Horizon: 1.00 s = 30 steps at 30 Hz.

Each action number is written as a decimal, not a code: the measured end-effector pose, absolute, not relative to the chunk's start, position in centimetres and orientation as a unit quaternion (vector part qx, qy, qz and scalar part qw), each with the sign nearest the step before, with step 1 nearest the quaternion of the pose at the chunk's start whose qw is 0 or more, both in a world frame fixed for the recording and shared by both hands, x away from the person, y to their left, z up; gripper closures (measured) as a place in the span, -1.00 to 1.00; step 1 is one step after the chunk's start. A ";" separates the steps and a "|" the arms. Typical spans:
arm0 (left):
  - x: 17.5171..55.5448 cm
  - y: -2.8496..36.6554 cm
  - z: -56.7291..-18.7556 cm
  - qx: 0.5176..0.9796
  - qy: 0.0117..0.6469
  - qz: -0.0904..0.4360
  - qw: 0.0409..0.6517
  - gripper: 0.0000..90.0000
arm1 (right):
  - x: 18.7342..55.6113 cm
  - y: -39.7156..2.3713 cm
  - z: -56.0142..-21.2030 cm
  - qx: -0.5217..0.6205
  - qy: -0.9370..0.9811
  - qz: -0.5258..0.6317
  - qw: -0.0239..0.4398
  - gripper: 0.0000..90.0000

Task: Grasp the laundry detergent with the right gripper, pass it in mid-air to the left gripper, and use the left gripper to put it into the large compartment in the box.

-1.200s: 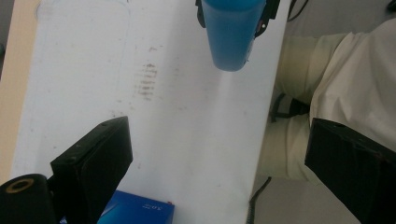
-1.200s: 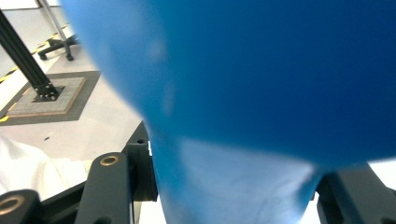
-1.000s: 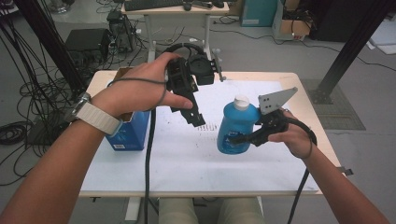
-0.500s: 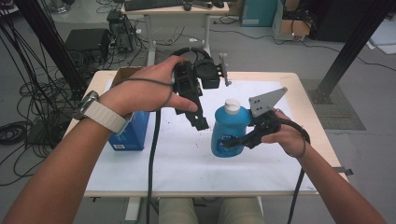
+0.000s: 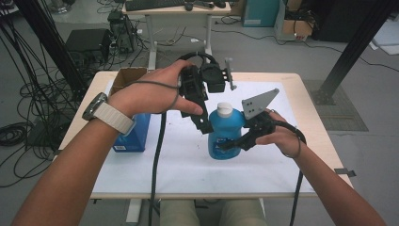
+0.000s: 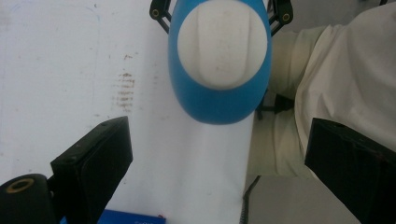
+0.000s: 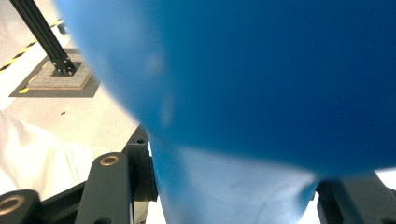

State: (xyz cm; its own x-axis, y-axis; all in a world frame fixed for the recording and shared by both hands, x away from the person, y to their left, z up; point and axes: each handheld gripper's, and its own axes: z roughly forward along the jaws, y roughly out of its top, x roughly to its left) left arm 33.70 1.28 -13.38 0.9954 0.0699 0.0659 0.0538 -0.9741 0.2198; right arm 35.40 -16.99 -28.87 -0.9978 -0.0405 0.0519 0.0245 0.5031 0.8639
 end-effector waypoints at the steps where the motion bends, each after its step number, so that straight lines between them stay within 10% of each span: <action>1: 33.7 1.2 -13.4 0.993 0.031 0.036 0.109 -0.83 | 35.5 -16.9 -28.9 0.005 -0.867 -0.498 0.030 -0.05; 30: 34.6 0.2 -15.2 0.992 0.030 0.030 0.119 -0.83 | 35.6 -15.3 -29.9 0.007 -0.875 -0.483 0.037 -0.05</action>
